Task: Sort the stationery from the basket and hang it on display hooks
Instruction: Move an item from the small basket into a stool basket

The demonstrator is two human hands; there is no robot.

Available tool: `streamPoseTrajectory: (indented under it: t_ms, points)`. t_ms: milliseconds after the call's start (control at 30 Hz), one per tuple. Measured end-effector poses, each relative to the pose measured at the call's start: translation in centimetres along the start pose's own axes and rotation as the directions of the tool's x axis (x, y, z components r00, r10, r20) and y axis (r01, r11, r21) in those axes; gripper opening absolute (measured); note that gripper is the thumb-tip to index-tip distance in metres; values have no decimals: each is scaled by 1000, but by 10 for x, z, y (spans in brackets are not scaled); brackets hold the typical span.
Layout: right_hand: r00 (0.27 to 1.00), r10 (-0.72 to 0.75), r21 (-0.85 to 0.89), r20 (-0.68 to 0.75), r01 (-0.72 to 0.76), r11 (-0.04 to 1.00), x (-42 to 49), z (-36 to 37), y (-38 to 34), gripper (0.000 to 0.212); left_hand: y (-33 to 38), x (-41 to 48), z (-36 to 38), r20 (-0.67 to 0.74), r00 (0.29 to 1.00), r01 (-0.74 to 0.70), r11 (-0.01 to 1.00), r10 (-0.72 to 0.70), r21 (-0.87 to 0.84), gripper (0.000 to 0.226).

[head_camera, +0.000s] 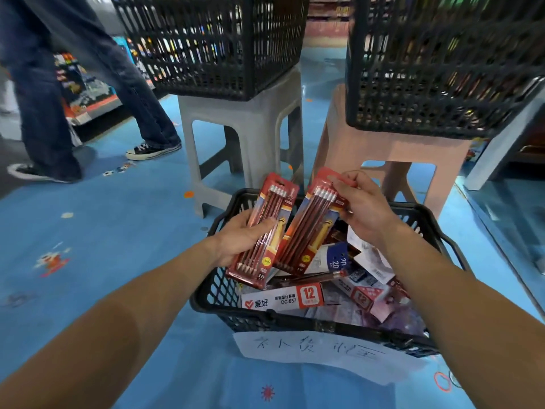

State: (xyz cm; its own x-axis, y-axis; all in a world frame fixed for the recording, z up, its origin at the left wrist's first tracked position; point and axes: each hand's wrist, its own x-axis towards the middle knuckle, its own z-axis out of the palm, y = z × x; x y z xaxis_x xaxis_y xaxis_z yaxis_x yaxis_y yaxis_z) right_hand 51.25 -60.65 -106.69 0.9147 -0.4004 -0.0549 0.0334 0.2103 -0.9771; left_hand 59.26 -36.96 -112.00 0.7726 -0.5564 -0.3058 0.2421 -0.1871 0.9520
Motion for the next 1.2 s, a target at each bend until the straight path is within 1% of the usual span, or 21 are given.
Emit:
streamPoseTrajectory:
  t_ms: [100,200,233,300,367,467,600,667,733,767,800,867,933,967,1033,1100,1133,1200]
  points:
    - [999,-2,71,-32,5,997,1,0,-5,24,-1,2,-1,-16,1000,-24,1000,24,-5,32]
    - [998,37,74,-59,-32,997,8,-3,-2,21,-1,1,1,-32,999,-19,1000,19,-2,34]
    - [997,59,73,-59,-54,996,8,-1,-2,18,-1,2,2,-23,1000,-14,1000,13,-5,37]
    - [996,76,70,-42,-73,995,12,0,0,3,-1,3,3,-1,1000,-1,1000,1,-2,43]
    - [995,95,72,-35,-92,993,14,2,2,22,2,2,6,18,1000,-2,1000,1,18,43]
    - [995,93,44,-45,-91,995,14,2,-2,18,4,4,10,15,1000,-15,999,14,37,46]
    - [995,74,47,-67,-71,996,16,-2,-6,12,9,5,13,-27,997,-67,996,68,56,37]
    - [991,95,92,-89,-87,992,16,-1,-9,13,11,7,13,-47,993,-100,987,107,127,33]
    - [986,113,144,-121,-95,985,15,2,-10,22,11,7,15,-81,987,-120,971,139,206,34]
    - [984,123,153,-129,-103,983,15,3,-10,20,10,8,17,-83,988,-114,972,133,205,36]
    - [983,131,141,-127,-113,983,14,5,-9,15,10,8,19,-69,992,-97,980,110,174,38]
    - [984,145,87,-103,-137,987,12,10,-3,12,12,5,24,-13,999,-35,996,36,81,45]
    - [982,153,56,-110,-147,988,12,13,3,9,16,4,28,46,999,10,1000,-10,7,65]
    - [980,157,44,-121,-153,987,13,14,5,9,18,3,30,76,997,25,999,-23,-21,74]
    - [978,166,11,-129,-166,986,14,17,9,15,22,-1,32,151,987,67,997,-61,-35,80]
    - [977,155,-13,-147,-158,987,14,20,13,16,23,-4,33,215,972,96,995,-92,-7,78]
    - [978,143,-21,-155,-148,989,11,22,14,14,22,-4,33,239,967,94,996,-92,3,71]
    - [978,142,-32,-153,-149,988,10,24,16,14,17,-2,30,225,972,67,997,-75,41,58]
